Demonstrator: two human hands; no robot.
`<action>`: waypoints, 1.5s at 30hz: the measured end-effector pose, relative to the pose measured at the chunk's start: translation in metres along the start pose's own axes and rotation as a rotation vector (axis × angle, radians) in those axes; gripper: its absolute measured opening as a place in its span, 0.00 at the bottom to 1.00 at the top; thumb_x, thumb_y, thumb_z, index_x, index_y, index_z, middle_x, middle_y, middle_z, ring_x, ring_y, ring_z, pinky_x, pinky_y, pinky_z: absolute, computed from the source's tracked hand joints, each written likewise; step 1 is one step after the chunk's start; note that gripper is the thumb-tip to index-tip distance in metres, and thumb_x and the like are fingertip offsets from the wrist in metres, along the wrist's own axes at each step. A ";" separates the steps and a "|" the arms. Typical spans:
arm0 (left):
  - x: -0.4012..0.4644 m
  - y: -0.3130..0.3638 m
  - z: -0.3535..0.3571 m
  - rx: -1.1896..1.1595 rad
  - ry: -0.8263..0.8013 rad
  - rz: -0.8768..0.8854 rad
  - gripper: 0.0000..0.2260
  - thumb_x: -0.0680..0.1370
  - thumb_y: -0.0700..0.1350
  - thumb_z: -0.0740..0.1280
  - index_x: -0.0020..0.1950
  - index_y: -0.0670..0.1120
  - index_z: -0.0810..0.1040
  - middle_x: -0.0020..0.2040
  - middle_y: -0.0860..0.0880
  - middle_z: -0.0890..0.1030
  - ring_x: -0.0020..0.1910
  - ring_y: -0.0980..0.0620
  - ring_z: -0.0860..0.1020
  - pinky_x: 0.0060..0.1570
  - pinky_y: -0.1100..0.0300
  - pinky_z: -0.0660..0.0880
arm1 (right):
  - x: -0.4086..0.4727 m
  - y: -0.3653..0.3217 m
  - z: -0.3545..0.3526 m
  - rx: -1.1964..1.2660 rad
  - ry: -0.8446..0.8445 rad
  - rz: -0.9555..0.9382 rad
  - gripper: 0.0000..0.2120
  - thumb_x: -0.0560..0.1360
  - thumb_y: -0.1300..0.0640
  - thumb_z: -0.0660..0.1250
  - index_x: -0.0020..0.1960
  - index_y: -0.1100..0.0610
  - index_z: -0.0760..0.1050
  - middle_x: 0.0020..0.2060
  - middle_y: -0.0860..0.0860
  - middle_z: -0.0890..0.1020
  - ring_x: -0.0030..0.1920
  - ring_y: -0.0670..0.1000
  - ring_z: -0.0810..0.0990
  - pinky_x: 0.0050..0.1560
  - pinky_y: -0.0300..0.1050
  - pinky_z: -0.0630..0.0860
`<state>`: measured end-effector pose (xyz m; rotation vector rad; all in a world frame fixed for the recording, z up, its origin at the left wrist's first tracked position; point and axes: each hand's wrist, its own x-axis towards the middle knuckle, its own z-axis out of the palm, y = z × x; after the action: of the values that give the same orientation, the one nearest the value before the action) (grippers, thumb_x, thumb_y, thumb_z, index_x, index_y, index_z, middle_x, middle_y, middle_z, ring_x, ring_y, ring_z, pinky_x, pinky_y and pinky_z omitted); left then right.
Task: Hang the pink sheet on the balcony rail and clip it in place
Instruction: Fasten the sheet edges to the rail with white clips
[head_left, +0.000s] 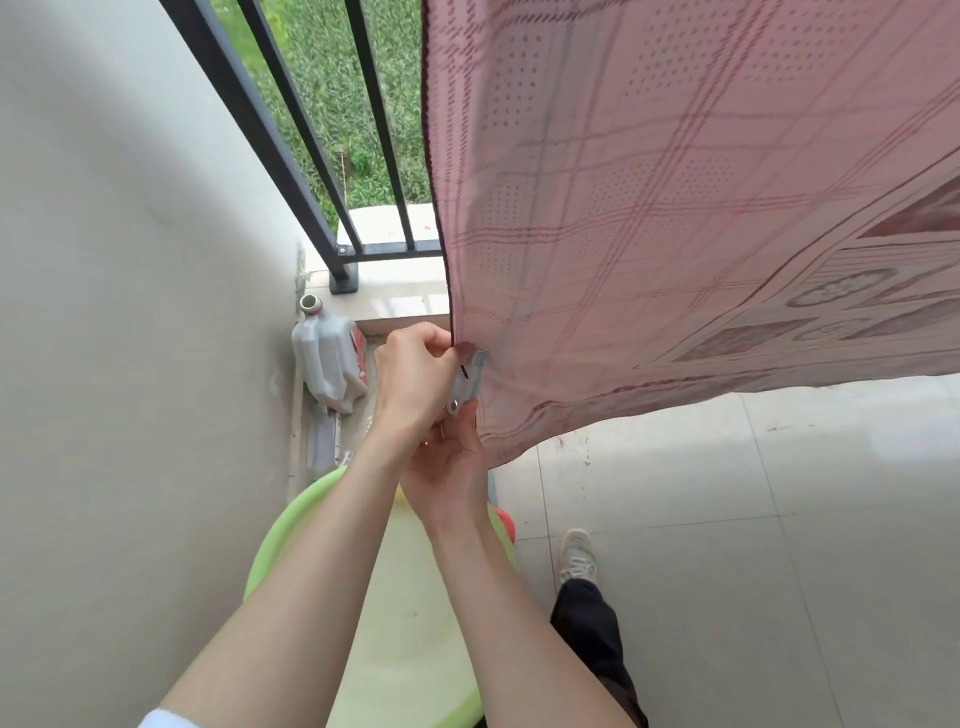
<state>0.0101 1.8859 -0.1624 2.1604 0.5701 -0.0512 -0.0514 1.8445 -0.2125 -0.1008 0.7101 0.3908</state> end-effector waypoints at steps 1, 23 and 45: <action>-0.002 0.000 0.000 0.006 0.013 -0.006 0.10 0.72 0.46 0.70 0.31 0.49 0.75 0.28 0.55 0.76 0.32 0.51 0.77 0.35 0.58 0.70 | -0.001 0.001 0.001 -0.002 -0.016 0.022 0.10 0.69 0.51 0.66 0.38 0.57 0.80 0.32 0.48 0.77 0.33 0.47 0.75 0.35 0.38 0.71; -0.168 0.096 0.093 0.646 -0.196 0.275 0.28 0.78 0.58 0.57 0.75 0.53 0.54 0.77 0.48 0.54 0.75 0.45 0.52 0.72 0.46 0.52 | -0.197 -0.346 0.009 -2.344 0.106 -0.481 0.34 0.76 0.39 0.58 0.76 0.53 0.52 0.75 0.51 0.60 0.74 0.52 0.59 0.73 0.49 0.57; -0.241 0.638 0.238 0.559 0.425 1.137 0.26 0.78 0.56 0.56 0.75 0.57 0.53 0.77 0.48 0.49 0.75 0.48 0.38 0.69 0.42 0.31 | -0.444 -0.748 0.253 -2.340 0.158 -1.720 0.38 0.73 0.34 0.56 0.77 0.48 0.46 0.77 0.51 0.49 0.77 0.51 0.45 0.75 0.57 0.45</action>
<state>0.0995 1.2848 0.2278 2.7465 -0.5876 0.9745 0.0844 1.0699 0.2380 -2.7193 -0.2600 -0.6959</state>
